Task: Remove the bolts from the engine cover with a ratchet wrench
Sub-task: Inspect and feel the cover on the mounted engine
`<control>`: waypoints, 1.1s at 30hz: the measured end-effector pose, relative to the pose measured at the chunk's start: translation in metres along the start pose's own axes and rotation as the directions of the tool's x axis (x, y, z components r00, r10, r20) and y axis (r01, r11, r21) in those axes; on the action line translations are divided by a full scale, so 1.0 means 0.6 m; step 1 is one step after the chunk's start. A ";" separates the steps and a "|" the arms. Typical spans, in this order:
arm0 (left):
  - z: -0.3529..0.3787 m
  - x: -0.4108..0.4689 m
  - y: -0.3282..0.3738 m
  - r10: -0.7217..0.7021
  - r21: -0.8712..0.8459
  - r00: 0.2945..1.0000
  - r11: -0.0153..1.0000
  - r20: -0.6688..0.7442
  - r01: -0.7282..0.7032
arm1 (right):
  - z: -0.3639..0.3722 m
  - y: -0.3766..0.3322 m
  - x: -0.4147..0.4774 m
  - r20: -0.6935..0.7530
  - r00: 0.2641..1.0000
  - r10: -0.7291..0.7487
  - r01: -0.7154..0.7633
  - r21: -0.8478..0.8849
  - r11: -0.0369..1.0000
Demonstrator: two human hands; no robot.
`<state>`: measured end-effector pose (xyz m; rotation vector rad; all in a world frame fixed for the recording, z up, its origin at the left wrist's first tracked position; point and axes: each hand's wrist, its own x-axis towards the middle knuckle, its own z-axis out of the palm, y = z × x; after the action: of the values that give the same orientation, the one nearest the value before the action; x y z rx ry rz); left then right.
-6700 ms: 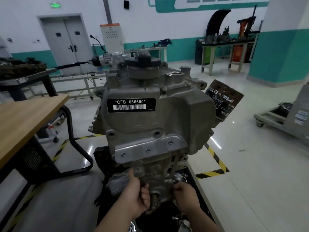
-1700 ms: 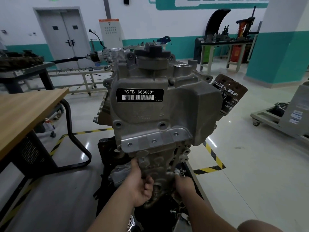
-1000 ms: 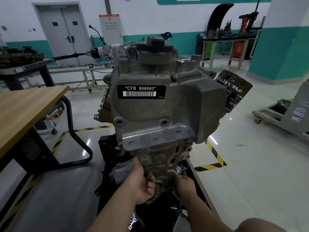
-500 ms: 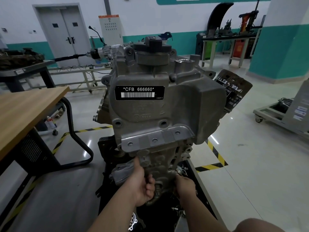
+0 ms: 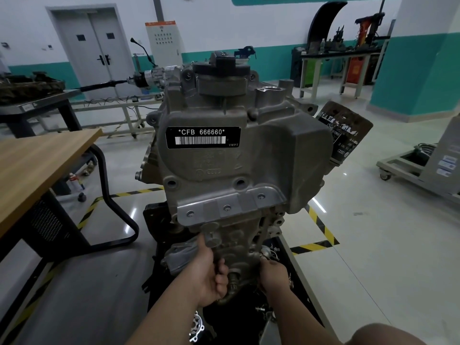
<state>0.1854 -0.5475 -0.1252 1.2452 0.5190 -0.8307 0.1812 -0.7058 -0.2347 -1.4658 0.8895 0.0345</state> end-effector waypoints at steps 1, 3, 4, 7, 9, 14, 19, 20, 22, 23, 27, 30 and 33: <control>-0.001 -0.001 0.001 -0.009 0.019 1.000 1.000 -0.002 0.009 | -0.002 0.000 -0.002 0.000 1.000 0.014 -0.014 0.016 1.000; -0.002 -0.002 0.003 -0.024 0.043 1.000 0.999 -0.007 0.024 | -0.003 -0.002 -0.004 0.017 0.999 0.037 -0.038 0.047 0.998; -0.002 -0.002 0.003 -0.030 0.044 1.000 0.999 -0.010 0.030 | -0.003 -0.003 -0.004 0.025 0.999 0.037 -0.039 0.064 0.997; 0.000 -0.001 0.004 -0.049 0.029 0.999 0.998 -0.006 0.049 | -0.004 -0.001 -0.004 0.032 0.999 0.037 -0.040 0.100 0.994; 0.001 -0.001 0.003 -0.055 0.015 0.998 0.998 0.001 0.055 | -0.005 -0.002 -0.002 0.056 0.998 0.024 -0.031 0.115 0.993; 0.000 0.000 0.006 -0.038 -0.040 0.999 0.998 0.005 0.038 | -0.002 -0.012 -0.003 0.036 0.988 0.150 -0.152 0.089 0.984; -0.005 -0.008 0.008 -0.048 0.008 0.999 0.999 0.008 0.048 | 0.003 -0.007 -0.002 0.020 0.995 0.100 -0.101 0.062 0.993; -0.006 -0.009 0.009 -0.053 0.011 0.999 0.999 0.005 0.053 | 0.001 -0.009 -0.003 0.028 0.992 0.122 -0.124 0.075 0.989; -0.005 -0.008 0.009 -0.057 0.001 0.998 0.998 -0.010 0.057 | -0.003 -0.012 -0.002 0.018 0.995 0.102 -0.103 0.120 0.987; -0.004 -0.005 0.008 -0.056 -0.017 0.998 0.998 -0.018 0.056 | -0.003 -0.011 -0.001 0.014 0.996 0.093 -0.094 0.112 0.989; 0.002 0.003 0.007 -0.043 -0.046 0.998 0.998 -0.042 0.041 | -0.016 -0.017 -0.045 0.064 0.998 0.028 -0.031 0.046 0.998; 0.000 0.004 0.007 -0.032 -0.041 0.998 0.999 -0.055 0.030 | -0.061 -0.078 -0.119 0.202 0.961 -0.191 0.256 -0.375 0.891; 0.002 0.002 0.005 -0.013 -0.017 0.998 1.000 -0.063 0.012 | -0.144 -0.189 -0.259 0.590 0.767 -0.252 0.633 -0.634 0.444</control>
<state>0.1885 -0.5489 -0.1240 1.2575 0.5840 -0.7980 0.0909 -0.7231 -0.0450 -2.4330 0.0129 0.3932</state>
